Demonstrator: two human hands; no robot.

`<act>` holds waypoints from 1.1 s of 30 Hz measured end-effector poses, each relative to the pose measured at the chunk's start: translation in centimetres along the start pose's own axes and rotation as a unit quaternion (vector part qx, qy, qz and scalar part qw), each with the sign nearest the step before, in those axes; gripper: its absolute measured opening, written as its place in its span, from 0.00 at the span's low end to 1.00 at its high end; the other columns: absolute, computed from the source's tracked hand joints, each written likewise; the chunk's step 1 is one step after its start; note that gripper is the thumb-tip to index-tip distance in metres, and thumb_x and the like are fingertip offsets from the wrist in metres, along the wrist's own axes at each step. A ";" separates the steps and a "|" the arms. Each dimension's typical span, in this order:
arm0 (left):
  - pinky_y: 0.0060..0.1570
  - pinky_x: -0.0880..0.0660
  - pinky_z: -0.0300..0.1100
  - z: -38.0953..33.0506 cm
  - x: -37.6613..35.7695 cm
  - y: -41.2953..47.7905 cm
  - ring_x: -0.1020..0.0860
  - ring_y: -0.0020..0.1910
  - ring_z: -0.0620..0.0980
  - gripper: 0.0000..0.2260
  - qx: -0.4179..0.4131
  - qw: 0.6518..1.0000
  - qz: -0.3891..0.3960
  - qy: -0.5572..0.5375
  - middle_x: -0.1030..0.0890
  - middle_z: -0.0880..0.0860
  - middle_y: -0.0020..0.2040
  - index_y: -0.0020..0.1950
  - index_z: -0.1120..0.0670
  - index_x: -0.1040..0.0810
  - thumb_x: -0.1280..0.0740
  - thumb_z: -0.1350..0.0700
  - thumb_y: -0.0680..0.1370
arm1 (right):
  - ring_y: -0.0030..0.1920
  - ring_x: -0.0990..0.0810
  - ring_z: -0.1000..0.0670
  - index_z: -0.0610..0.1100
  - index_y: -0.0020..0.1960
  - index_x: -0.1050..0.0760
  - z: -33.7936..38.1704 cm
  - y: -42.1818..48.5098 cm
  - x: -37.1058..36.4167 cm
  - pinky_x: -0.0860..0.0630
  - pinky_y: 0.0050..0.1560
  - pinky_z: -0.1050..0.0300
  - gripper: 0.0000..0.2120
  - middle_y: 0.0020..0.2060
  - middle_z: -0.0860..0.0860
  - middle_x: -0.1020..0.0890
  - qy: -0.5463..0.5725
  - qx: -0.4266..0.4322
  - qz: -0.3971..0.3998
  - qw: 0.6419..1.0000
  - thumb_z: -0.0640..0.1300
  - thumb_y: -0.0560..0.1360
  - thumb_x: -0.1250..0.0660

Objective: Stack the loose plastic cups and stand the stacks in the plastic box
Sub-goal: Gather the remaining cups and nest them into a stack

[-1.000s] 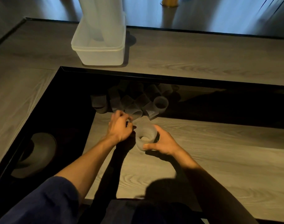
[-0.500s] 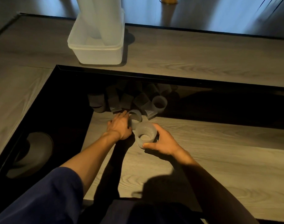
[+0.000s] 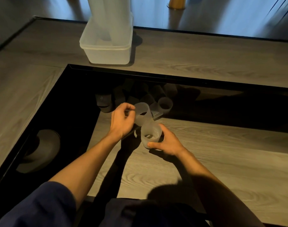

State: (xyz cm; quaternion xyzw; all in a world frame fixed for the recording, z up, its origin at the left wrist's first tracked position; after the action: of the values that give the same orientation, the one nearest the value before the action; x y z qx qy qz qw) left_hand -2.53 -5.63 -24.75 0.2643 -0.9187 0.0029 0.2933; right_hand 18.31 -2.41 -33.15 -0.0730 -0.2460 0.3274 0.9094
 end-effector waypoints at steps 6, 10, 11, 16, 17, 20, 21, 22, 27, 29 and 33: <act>0.44 0.30 0.28 -3.2 -1.8 -1.2 0.24 0.47 0.42 0.08 -0.128 0.987 0.081 0.058 0.22 0.45 0.50 0.54 0.54 0.19 0.33 0.60 0.76 | 0.61 0.25 0.63 0.58 0.72 0.32 0.0 0.0 -0.1 0.28 0.55 0.64 0.40 0.61 0.62 0.23 0.002 -0.002 -0.001 1.000 0.49 0.65 0.17; 0.45 0.27 0.36 -4.4 -2.9 -1.7 0.24 0.47 0.42 0.11 -0.183 0.968 0.134 0.105 0.25 0.43 0.51 0.56 0.53 0.20 0.35 0.55 0.75 | 0.63 0.24 0.61 0.59 0.72 0.33 0.0 0.1 -0.1 0.28 0.58 0.64 0.41 0.63 0.60 0.22 0.001 0.000 -0.002 1.000 0.51 0.65 0.17; 0.44 0.29 0.34 -4.5 -2.9 -1.7 0.25 0.46 0.40 0.11 -0.189 0.967 0.136 0.104 0.25 0.43 0.51 0.56 0.53 0.20 0.35 0.56 0.76 | 0.63 0.24 0.60 0.59 0.71 0.32 0.0 0.1 -0.1 0.28 0.58 0.63 0.40 0.63 0.60 0.22 0.000 0.000 -0.002 1.000 0.51 0.65 0.17; 0.38 0.34 0.25 -4.4 -2.6 -1.9 0.26 0.43 0.31 0.09 -0.189 0.969 0.136 0.084 0.24 0.44 0.50 0.55 0.54 0.20 0.32 0.60 0.76 | 0.63 0.24 0.62 0.58 0.72 0.32 0.3 0.1 -0.2 0.27 0.57 0.66 0.40 0.63 0.60 0.22 -0.002 0.011 0.007 1.000 0.51 0.65 0.17; 0.38 0.34 0.25 -4.3 -2.5 -1.9 0.26 0.44 0.32 0.09 -0.187 0.970 0.136 0.081 0.23 0.43 0.50 0.55 0.54 0.20 0.32 0.60 0.75 | 0.63 0.24 0.61 0.57 0.73 0.33 0.2 0.2 -0.2 0.27 0.58 0.64 0.41 0.63 0.60 0.22 -0.003 0.012 0.009 1.000 0.51 0.65 0.17; 0.39 0.33 0.26 -4.3 -2.3 -2.0 0.26 0.44 0.38 0.09 -0.185 0.971 0.131 0.075 0.23 0.44 0.50 0.54 0.53 0.20 0.31 0.59 0.74 | 0.66 0.24 0.58 0.56 0.75 0.34 0.1 0.3 -0.3 0.26 0.64 0.59 0.44 0.65 0.59 0.22 -0.006 0.014 0.009 1.000 0.54 0.64 0.17; 0.39 0.33 0.26 -4.4 -2.3 -2.1 0.26 0.44 0.37 0.09 -0.188 0.971 0.129 0.074 0.23 0.44 0.50 0.54 0.53 0.20 0.31 0.59 0.74 | 0.66 0.24 0.58 0.55 0.75 0.34 0.2 0.3 -0.3 0.27 0.65 0.58 0.44 0.66 0.58 0.22 -0.007 0.016 0.010 1.000 0.53 0.64 0.17; 0.38 0.33 0.25 -4.5 -2.2 -2.2 0.26 0.43 0.36 0.09 -0.191 0.971 0.127 0.070 0.22 0.45 0.50 0.53 0.53 0.20 0.31 0.59 0.74 | 0.66 0.25 0.58 0.55 0.75 0.34 0.2 0.3 -0.3 0.27 0.65 0.58 0.44 0.66 0.58 0.22 -0.008 0.017 0.011 1.000 0.53 0.64 0.17; 0.39 0.31 0.29 -4.9 -2.7 -2.8 0.26 0.42 0.39 0.10 -0.205 0.965 0.141 0.080 0.22 0.47 0.50 0.53 0.54 0.20 0.34 0.55 0.73 | 0.64 0.24 0.58 0.58 0.71 0.33 0.4 0.3 -0.2 0.27 0.62 0.60 0.40 0.63 0.59 0.22 -0.012 0.020 0.007 1.000 0.48 0.66 0.17; 0.41 0.26 0.36 -4.7 -3.1 -2.8 0.24 0.45 0.44 0.11 -0.196 0.964 0.154 0.095 0.21 0.49 0.51 0.54 0.55 0.21 0.35 0.55 0.73 | 0.64 0.24 0.58 0.60 0.71 0.34 0.4 0.3 -0.2 0.26 0.62 0.59 0.40 0.63 0.59 0.22 -0.013 0.018 0.008 1.000 0.49 0.66 0.17; 0.42 0.27 0.37 -4.2 -2.8 -2.3 0.24 0.45 0.46 0.12 -0.176 0.966 0.161 0.100 0.22 0.49 0.51 0.55 0.55 0.21 0.35 0.56 0.73 | 0.64 0.24 0.60 0.61 0.71 0.34 0.2 0.2 -0.1 0.26 0.62 0.60 0.41 0.63 0.60 0.21 -0.005 0.012 0.005 1.000 0.51 0.65 0.17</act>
State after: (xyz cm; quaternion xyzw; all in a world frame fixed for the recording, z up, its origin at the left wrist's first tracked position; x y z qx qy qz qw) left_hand 2.80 -5.60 -23.14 0.0557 -0.9010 -0.0854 0.4217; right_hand 18.03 -2.38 -33.05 -0.0611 -0.2462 0.3350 0.9074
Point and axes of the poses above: each hand's wrist, its own y-axis towards the middle knuckle, its own x-axis out of the back of the hand, z = x × y, the point moved 8 cm from there along y, towards the middle knuckle
